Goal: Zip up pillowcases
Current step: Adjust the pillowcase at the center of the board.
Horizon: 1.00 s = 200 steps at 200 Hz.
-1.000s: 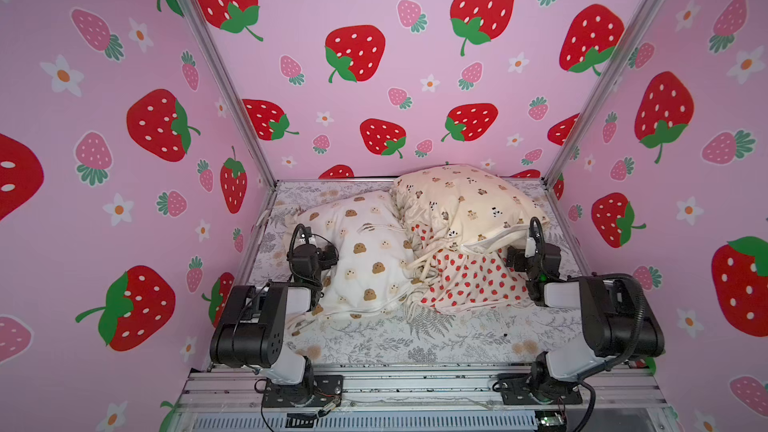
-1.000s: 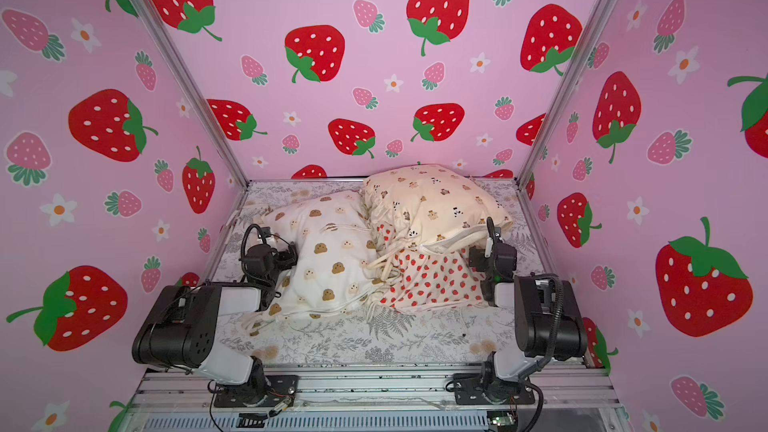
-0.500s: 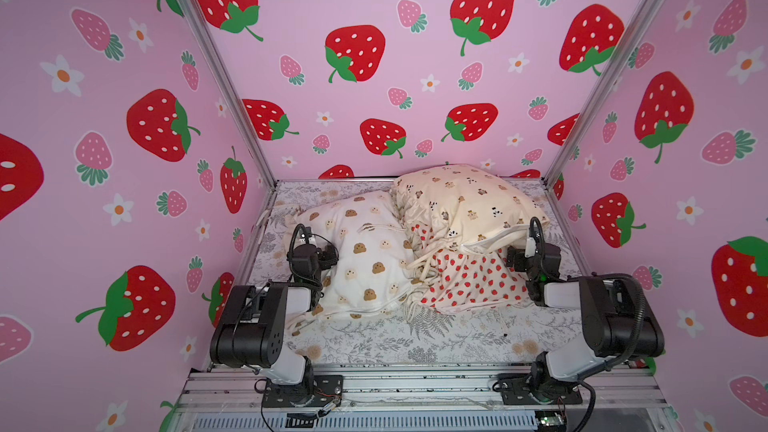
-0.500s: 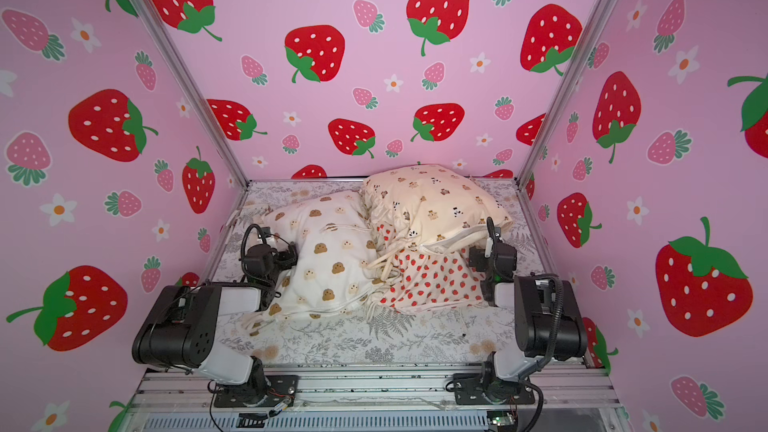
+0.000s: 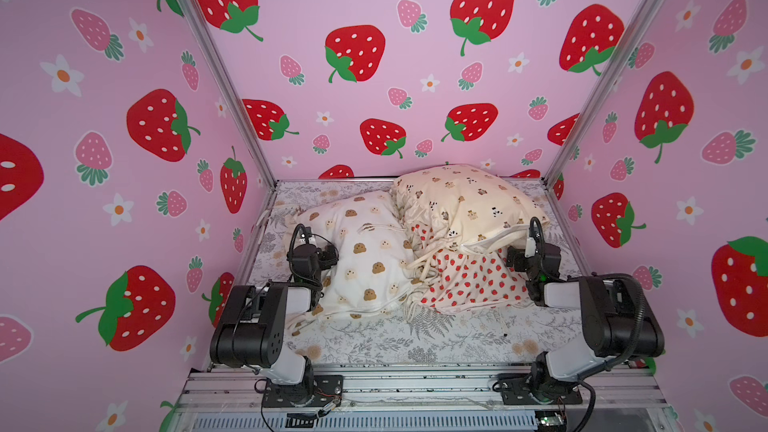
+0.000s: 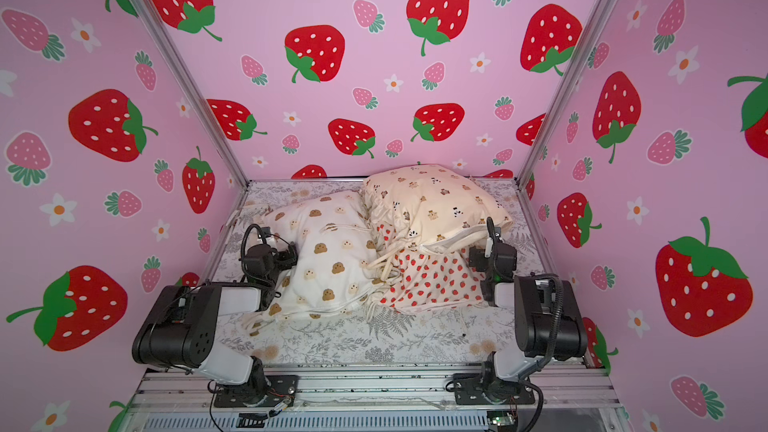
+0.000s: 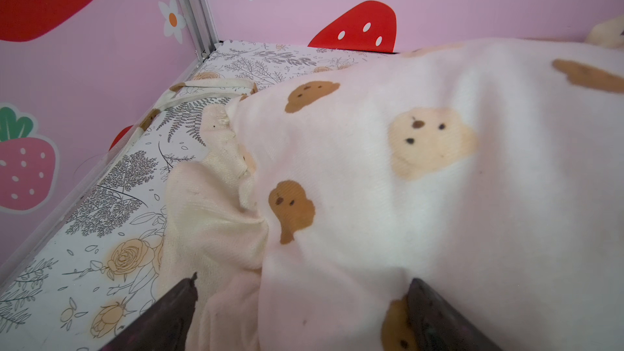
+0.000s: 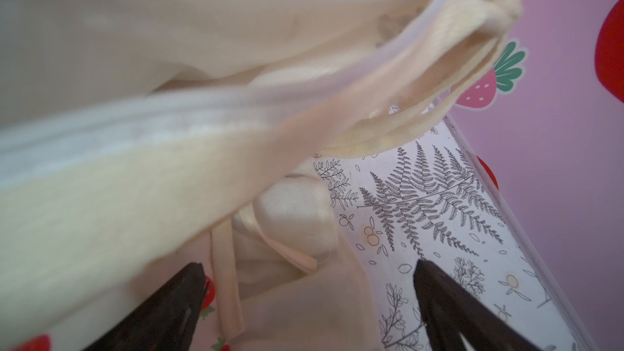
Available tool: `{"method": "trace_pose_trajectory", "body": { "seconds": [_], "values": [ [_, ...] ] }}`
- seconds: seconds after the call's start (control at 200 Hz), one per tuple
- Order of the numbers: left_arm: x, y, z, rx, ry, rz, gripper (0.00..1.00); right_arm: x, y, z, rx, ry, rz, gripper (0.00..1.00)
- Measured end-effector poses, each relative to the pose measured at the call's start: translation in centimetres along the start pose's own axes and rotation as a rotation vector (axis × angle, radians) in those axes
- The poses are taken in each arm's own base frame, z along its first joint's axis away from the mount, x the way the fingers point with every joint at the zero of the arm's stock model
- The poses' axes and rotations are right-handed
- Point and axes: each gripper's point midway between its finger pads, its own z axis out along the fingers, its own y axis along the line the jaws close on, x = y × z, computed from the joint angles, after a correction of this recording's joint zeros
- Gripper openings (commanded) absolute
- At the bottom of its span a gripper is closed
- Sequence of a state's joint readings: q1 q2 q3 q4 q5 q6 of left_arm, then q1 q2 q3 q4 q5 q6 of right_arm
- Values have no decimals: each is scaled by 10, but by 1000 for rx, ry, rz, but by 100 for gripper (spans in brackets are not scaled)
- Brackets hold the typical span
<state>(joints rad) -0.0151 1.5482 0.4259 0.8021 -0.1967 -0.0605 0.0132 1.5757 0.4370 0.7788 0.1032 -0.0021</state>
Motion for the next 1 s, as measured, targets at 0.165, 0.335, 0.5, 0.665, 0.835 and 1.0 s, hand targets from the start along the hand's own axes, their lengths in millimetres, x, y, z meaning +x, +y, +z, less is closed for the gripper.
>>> {"method": "trace_pose_trajectory", "body": {
  "seconds": [0.165,0.335,0.5,0.665,0.835,1.0],
  "values": [
    [-5,-2,-6,17,1,1,99,-4,-1,-4,1,-4,1,100],
    [-28,1,-27,17,-20,-12,99,-38,-11,-30,26,-66,20,100],
    [-55,3,-53,28,-57,-46,99,-69,-25,-57,66,-79,100,100],
    [-85,8,-78,47,-67,-132,99,-93,-37,-83,90,-29,278,100],
    [-107,17,-98,40,-41,-304,99,-82,-31,-106,39,72,407,100],
    [-85,20,-100,37,74,-478,99,-85,-15,-132,-62,114,503,100]
  ]
}}
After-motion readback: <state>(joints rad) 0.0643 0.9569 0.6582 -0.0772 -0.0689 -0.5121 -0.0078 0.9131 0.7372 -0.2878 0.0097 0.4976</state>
